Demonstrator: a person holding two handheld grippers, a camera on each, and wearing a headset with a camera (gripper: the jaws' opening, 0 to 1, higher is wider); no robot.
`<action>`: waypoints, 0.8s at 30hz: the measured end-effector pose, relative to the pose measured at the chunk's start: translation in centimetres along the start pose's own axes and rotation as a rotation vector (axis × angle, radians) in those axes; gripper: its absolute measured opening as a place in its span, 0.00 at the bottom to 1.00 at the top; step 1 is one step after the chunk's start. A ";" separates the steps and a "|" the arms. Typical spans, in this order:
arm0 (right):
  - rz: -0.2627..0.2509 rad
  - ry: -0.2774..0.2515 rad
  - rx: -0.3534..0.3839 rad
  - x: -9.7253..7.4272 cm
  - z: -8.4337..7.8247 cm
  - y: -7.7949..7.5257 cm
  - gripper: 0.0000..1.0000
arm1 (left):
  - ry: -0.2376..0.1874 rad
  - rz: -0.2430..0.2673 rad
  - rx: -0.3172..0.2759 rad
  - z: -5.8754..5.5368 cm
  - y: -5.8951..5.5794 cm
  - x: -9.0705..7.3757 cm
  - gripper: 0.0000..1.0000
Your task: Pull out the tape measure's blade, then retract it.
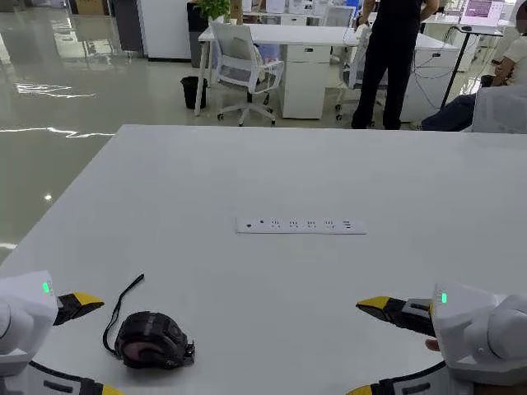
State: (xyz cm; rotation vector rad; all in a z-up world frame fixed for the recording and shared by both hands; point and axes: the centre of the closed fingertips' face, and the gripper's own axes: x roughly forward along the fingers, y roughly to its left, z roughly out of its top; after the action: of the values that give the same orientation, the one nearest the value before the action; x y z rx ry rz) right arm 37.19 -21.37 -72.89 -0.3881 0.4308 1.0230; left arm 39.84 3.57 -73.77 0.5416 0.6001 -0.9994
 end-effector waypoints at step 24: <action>0.095 0.007 -0.082 5.0 0.9 -0.2 0.68 | 0.109 -0.093 0.134 -1.3 1.3 2.4 0.66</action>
State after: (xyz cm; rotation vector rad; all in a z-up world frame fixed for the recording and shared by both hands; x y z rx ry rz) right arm 39.78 -17.40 -74.65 -0.4476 0.4173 1.1344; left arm 41.67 3.60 -76.17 0.6956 0.6629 -1.1083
